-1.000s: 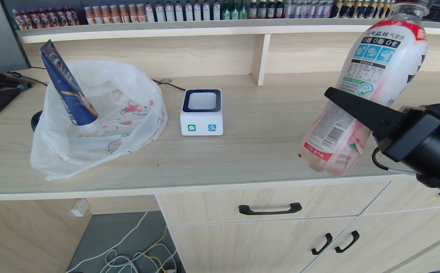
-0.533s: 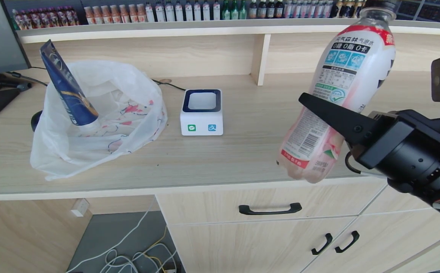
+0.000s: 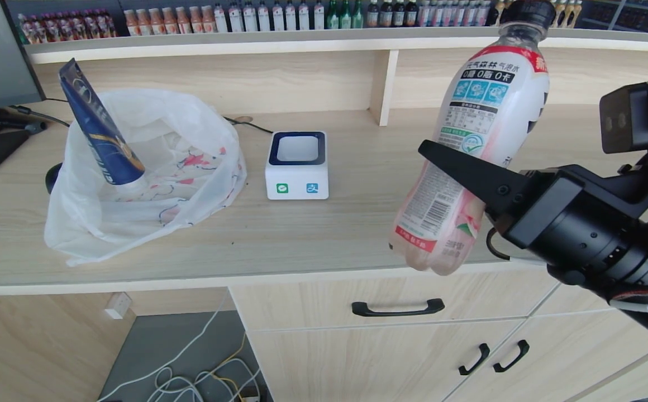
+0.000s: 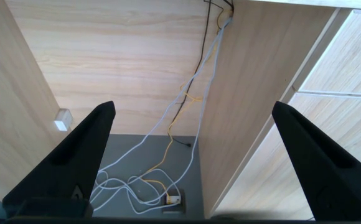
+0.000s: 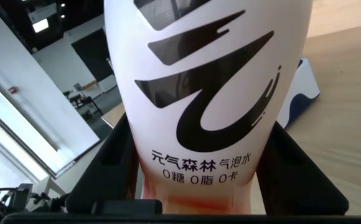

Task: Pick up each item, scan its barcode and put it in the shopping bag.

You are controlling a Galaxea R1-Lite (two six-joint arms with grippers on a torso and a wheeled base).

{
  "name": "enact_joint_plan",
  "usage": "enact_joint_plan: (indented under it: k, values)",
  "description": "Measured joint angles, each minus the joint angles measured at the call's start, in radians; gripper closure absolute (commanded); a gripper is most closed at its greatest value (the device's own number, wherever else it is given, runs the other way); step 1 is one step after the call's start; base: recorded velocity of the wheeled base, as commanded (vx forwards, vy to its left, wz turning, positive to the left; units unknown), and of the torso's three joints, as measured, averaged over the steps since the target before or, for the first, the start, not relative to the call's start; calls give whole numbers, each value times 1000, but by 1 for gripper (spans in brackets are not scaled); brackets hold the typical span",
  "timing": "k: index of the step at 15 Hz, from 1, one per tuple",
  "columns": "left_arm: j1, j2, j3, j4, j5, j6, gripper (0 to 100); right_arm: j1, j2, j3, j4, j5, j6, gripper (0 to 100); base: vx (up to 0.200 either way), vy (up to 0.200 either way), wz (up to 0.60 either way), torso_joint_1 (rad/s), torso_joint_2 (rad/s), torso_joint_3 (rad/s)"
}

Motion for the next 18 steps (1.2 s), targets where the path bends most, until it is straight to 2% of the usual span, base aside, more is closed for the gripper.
enact_joint_plan:
  k: [7,11,18]
  values:
    - [0,0,0,0,0,0,0,31,20,-48,-1,0,46,100,0,0,0,0,0,0]
    - [0,0,0,0,0,0,0,83,19,-36,-87,1,114,100,0,0,0,0,0,0]
    - [0,0,0,0,0,0,0,114,-7,-31,-106,8,164,100,0,0,0,0,0,0]
